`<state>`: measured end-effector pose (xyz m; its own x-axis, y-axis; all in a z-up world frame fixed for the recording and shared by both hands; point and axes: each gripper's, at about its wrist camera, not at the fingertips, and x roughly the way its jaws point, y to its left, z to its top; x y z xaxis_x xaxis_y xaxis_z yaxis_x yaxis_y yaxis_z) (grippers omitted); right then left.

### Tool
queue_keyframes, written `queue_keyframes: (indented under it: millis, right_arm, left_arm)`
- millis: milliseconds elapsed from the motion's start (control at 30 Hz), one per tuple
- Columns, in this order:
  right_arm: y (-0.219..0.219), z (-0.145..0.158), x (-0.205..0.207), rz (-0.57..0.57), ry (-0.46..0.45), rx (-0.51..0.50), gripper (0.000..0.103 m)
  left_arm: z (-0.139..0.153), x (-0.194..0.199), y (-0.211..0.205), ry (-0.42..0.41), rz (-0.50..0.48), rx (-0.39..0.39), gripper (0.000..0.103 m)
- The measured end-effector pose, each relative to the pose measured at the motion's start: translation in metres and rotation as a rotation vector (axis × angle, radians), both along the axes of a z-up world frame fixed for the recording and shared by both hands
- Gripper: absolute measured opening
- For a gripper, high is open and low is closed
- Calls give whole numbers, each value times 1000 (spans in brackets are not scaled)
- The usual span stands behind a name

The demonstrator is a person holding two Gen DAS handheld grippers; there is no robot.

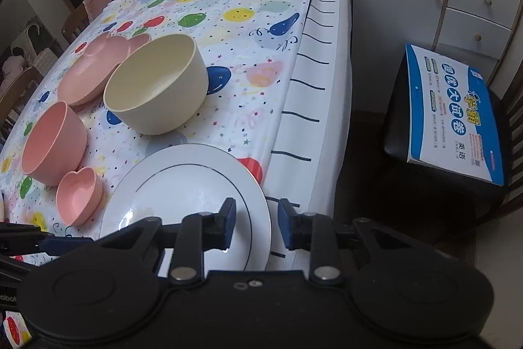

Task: Organize plates and bowls
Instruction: 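Move both grippers to the small white plate rim and close them, then carry the small white plate with both grippers and lower it onto the large plate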

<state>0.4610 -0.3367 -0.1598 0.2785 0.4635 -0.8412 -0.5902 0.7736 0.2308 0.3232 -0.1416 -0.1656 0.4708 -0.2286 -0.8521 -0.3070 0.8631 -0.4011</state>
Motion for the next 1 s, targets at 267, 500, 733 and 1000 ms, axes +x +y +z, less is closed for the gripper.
queue_keyframes:
  millis: [267, 500, 733, 1000]
  right_arm:
    - [-6, -4, 8, -8, 45, 28, 18]
    - [-8, -6, 10, -15, 73, 50, 14]
    - [-17, -6, 6, -36, 116, 80, 10]
    - [-21, -1, -15, -38, 126, 95, 8]
  left_arm:
    - [-7, 5, 12, 10, 40, -60, 23]
    - [-11, 5, 17, 10, 55, -95, 20]
    - [-12, -3, 25, 3, 40, -108, 20]
    - [-9, -21, 27, 14, 10, -102, 20]
